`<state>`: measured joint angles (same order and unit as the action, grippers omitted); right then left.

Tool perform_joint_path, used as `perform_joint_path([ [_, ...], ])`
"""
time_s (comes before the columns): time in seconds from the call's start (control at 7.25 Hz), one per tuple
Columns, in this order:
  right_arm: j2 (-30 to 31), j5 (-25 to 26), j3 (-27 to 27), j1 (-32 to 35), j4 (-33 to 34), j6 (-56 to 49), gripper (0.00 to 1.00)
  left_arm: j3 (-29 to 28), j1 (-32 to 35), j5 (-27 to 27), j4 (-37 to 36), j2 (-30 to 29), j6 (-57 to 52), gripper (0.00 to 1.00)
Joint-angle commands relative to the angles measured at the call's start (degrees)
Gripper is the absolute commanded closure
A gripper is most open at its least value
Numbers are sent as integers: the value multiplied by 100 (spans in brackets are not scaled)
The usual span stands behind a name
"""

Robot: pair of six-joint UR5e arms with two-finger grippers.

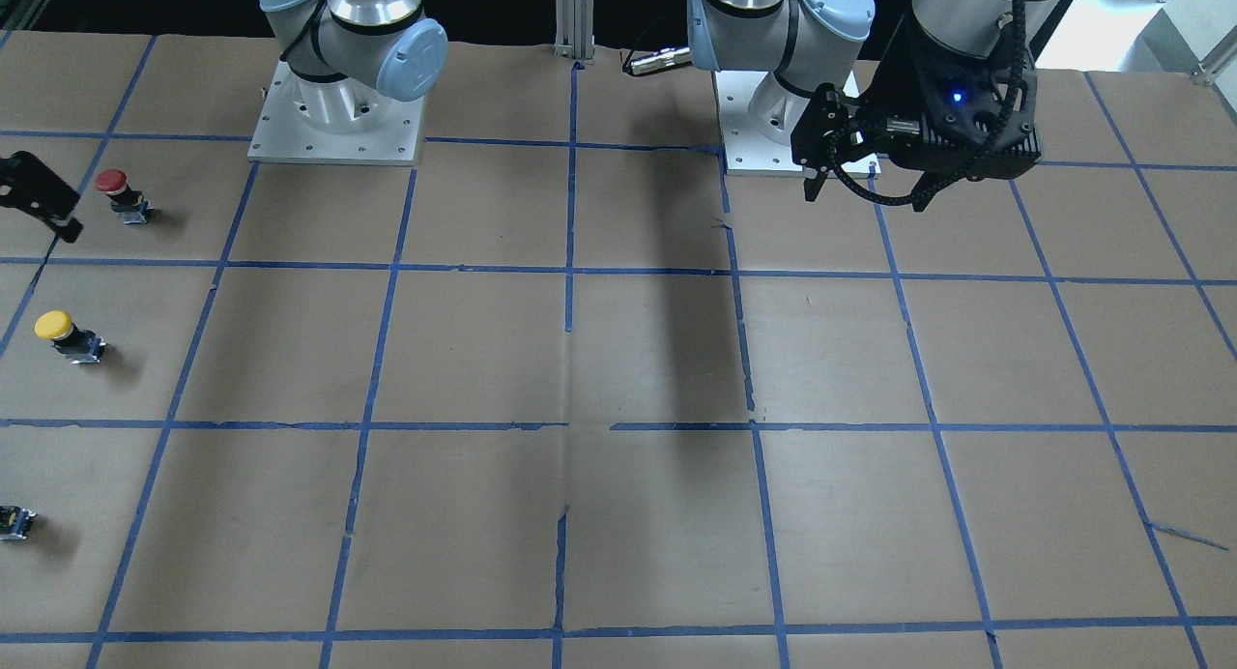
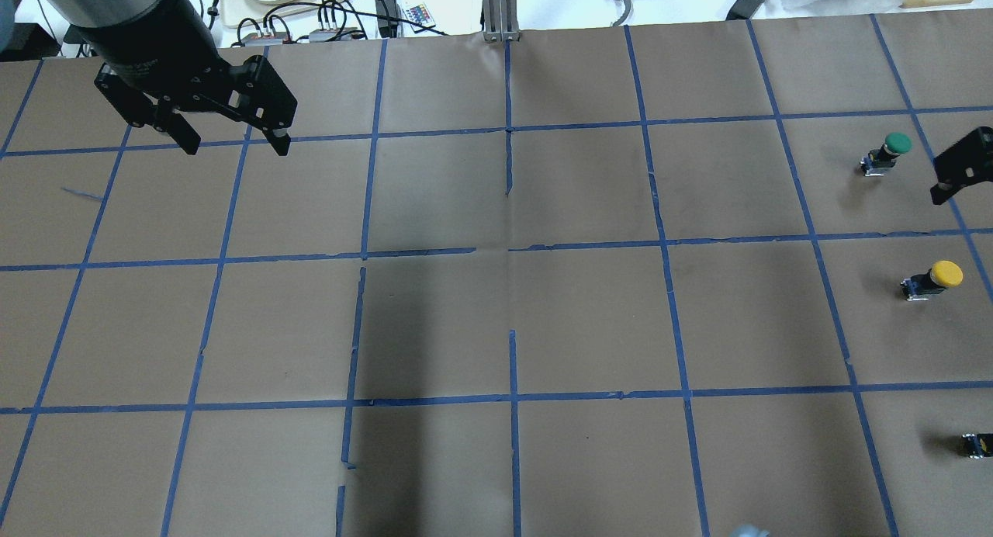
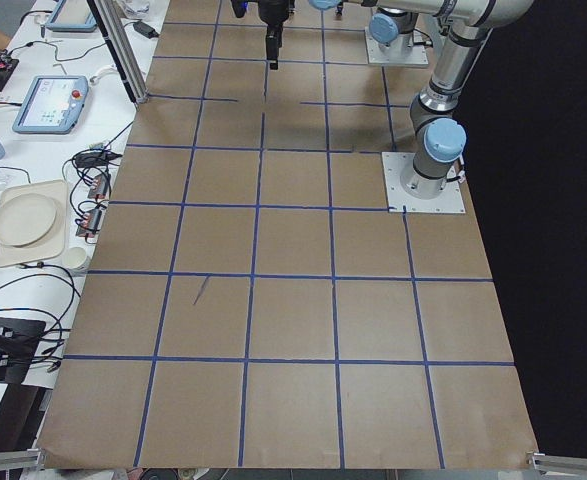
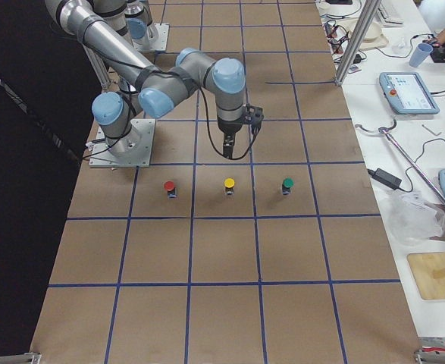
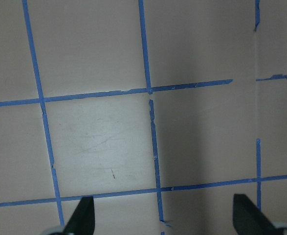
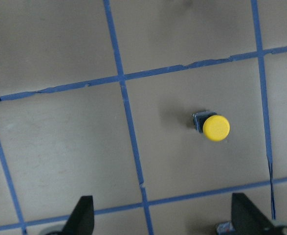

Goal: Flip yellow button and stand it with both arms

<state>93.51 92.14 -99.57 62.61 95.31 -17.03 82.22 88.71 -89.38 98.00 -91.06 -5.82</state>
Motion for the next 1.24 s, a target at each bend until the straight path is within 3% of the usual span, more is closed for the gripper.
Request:
perform_joint_path([
  [0.0, 333, 155, 368, 1739, -941, 1986, 0, -5, -12, 0, 0, 1, -7, 0],
  [0.28, 440, -98, 429, 2744, -1163, 2344, 0, -13, -21, 0, 0, 10, -15, 0],
  [0.41, 597, -230, 560, 2817, -1755, 2344, 0, -5, -21, 0, 0, 1, -15, 0],
  [1.1, 343, -179, 526, 2757, -1647, 2344, 0, 83, 93, -44, 0, 62, -33, 0],
])
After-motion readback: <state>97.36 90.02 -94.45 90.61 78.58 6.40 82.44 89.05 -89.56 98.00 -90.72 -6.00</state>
